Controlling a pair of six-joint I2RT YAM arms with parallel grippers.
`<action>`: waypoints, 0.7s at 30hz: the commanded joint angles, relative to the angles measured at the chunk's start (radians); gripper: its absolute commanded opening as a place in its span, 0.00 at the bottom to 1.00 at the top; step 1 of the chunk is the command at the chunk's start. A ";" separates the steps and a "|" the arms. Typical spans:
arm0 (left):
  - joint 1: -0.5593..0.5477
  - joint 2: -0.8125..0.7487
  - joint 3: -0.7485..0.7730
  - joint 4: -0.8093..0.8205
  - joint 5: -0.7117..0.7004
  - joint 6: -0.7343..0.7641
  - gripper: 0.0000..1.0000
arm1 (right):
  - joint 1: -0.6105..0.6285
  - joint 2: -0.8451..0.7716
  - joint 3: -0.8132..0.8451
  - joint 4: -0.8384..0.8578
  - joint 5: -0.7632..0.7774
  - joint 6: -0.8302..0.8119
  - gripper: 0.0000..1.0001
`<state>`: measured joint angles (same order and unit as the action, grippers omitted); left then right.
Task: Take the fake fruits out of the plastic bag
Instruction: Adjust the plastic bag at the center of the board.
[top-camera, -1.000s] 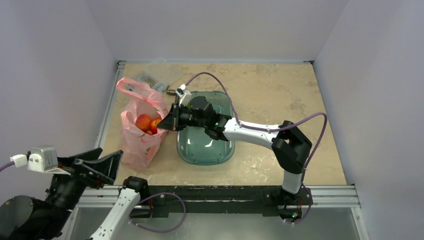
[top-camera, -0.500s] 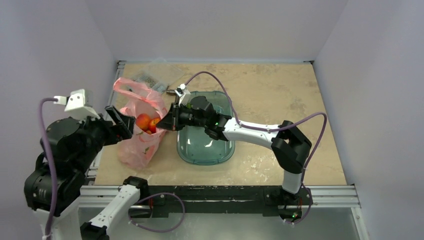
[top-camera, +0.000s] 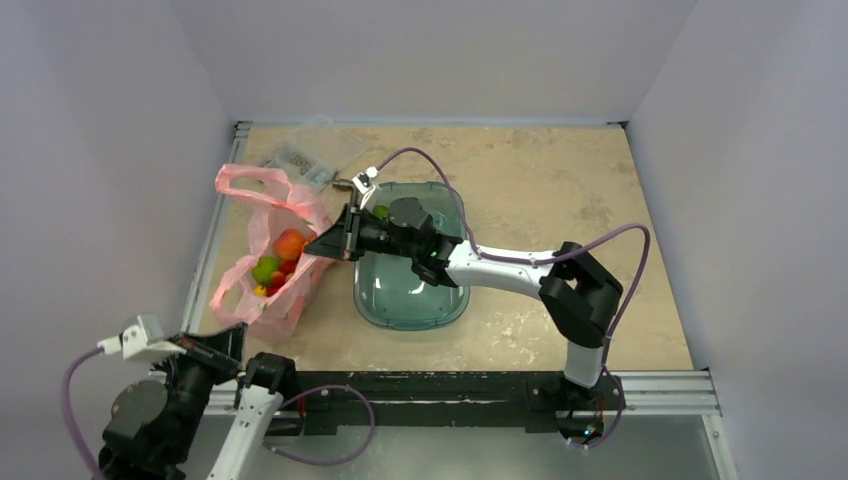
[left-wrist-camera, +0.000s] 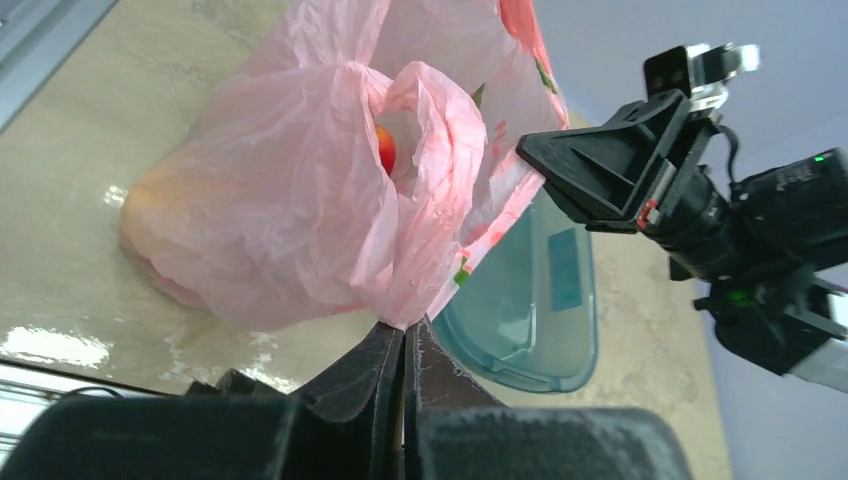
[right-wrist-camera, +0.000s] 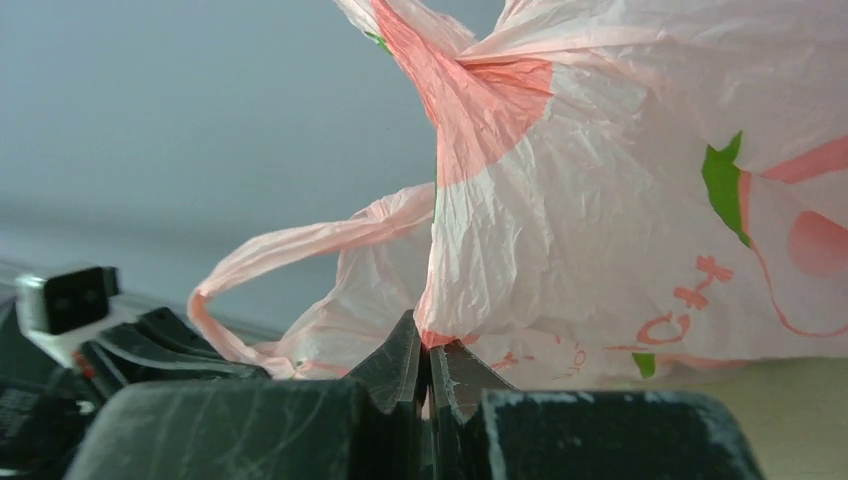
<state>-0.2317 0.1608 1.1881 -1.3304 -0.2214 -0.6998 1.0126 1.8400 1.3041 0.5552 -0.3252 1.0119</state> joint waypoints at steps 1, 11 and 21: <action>-0.003 -0.178 -0.039 -0.073 -0.030 -0.150 0.00 | -0.042 0.003 -0.047 0.248 0.016 0.166 0.00; -0.007 -0.365 -0.076 -0.012 0.027 -0.205 0.09 | -0.046 0.082 -0.046 0.396 -0.035 0.296 0.00; -0.010 0.243 0.447 -0.206 0.049 0.238 0.78 | -0.045 0.031 -0.043 0.200 -0.070 0.113 0.00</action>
<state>-0.2382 0.1066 1.4738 -1.4483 -0.1829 -0.6682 0.9684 1.9430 1.2510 0.8135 -0.3668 1.2236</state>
